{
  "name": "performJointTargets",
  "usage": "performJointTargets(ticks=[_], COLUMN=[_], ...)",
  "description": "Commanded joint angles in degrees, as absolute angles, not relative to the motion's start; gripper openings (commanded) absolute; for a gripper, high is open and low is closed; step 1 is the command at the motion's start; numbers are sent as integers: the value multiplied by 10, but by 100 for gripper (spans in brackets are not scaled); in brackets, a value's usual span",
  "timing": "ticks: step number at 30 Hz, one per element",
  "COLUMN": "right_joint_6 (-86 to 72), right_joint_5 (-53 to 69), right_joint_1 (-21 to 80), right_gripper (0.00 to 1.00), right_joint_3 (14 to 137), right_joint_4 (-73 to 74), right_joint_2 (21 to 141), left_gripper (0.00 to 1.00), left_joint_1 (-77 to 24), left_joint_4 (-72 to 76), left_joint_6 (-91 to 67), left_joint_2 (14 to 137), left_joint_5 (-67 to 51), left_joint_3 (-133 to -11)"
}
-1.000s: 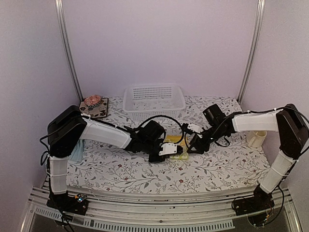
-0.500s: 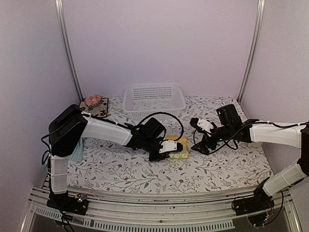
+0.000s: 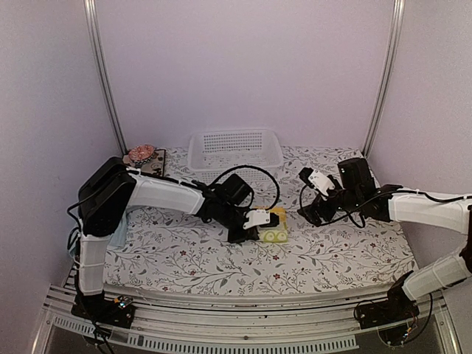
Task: Roll the towels
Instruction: Roll the towel at the center of the board.
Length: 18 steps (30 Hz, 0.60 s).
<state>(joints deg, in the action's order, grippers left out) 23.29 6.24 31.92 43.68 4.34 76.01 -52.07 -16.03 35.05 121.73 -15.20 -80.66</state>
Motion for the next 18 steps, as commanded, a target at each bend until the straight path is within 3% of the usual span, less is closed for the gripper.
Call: performJointTargets(ticks=[1, 18], right_joint_6=[290, 432], right_joint_5=[74, 46], right_joint_1=[340, 449], right_gripper=[99, 98], right_joint_3=[404, 387], right_joint_4=[23, -16], right_joint_2=[732, 802], left_gripper=[0, 0], left_joint_1=[-512, -488], left_joint_4=[-266, -398], left_joint_6=[329, 285], left_joint_2=[1267, 1326], left_joint_5=[-185, -283], left_joint_3=[-816, -915])
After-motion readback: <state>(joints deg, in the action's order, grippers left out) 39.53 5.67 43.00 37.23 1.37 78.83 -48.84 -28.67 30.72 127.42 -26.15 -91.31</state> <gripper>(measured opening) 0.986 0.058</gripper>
